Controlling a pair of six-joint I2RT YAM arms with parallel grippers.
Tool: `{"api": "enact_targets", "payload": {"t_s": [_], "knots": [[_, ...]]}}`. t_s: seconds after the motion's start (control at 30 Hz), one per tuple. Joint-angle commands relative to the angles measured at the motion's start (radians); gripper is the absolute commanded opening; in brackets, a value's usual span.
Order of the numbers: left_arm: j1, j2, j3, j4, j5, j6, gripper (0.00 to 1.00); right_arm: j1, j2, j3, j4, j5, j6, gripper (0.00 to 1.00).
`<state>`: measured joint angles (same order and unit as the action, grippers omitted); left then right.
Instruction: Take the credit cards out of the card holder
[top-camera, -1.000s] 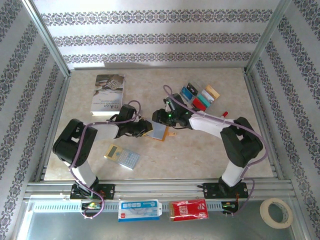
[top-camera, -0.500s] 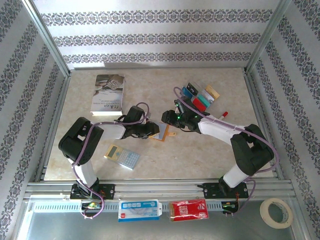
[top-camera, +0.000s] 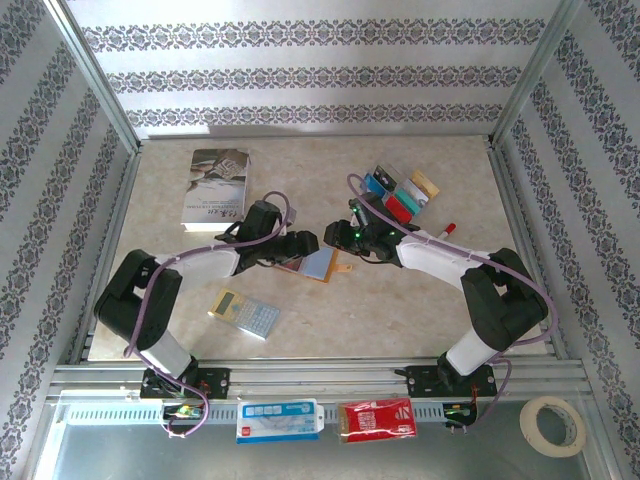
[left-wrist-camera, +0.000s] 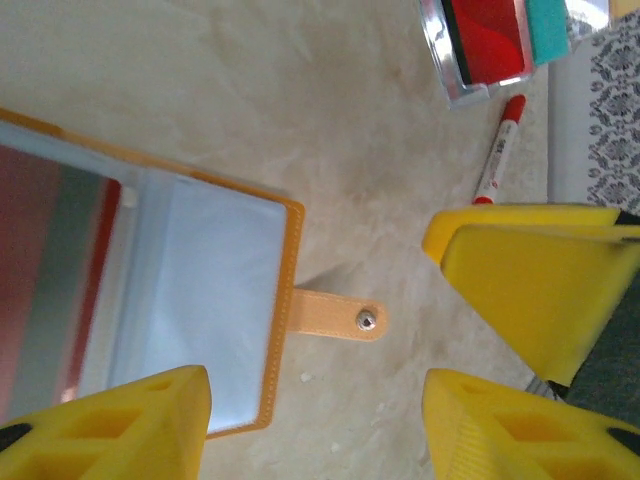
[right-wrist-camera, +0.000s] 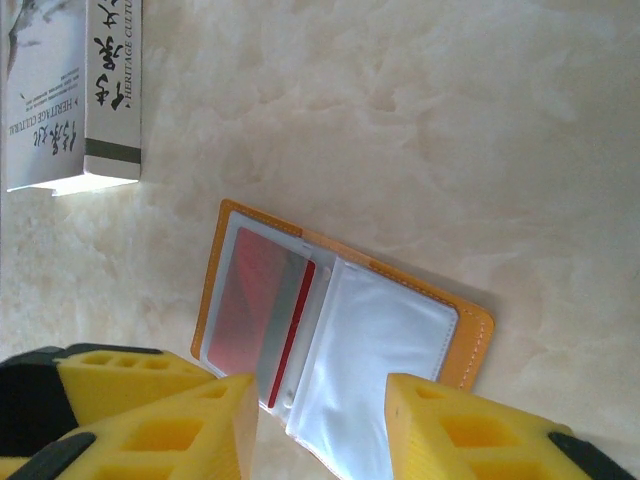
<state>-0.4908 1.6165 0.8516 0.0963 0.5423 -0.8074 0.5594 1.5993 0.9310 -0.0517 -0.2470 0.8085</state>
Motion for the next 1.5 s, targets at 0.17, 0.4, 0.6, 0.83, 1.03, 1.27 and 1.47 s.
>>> {"api": "enact_targets", "payload": {"t_s": [0.17, 0.4, 0.6, 0.83, 1.03, 1.27, 1.47], "knots": [[0.125, -0.008, -0.006, -0.132, -0.098, 0.079, 0.51, 0.072, 0.066, 0.03, -0.003, 0.01, 0.001, 0.37], [0.121, 0.091, 0.05, -0.166, -0.086, 0.102, 0.39, 0.105, 0.181, 0.075, -0.028, 0.018, 0.014, 0.36], [0.096, 0.146, 0.078, -0.203, -0.09, 0.122, 0.36, 0.099, 0.243, 0.115, -0.079, 0.028, -0.026, 0.36], [0.084, 0.102, -0.044, -0.195, -0.094, 0.076, 0.34, 0.095, 0.277, 0.112, -0.119, 0.023, -0.068, 0.36], [0.066, -0.007, -0.171, -0.164, -0.116, 0.001, 0.34, 0.092, 0.22, 0.078, -0.154, 0.007, -0.093, 0.36], [0.066, -0.107, -0.108, -0.205, -0.128, 0.018, 0.35, 0.092, 0.134, 0.068, -0.085, -0.017, -0.103, 0.35], [0.066, -0.139, -0.093, -0.174, -0.167, -0.004, 0.35, 0.098, 0.137, 0.08, 0.02, -0.077, -0.063, 0.33]]}}
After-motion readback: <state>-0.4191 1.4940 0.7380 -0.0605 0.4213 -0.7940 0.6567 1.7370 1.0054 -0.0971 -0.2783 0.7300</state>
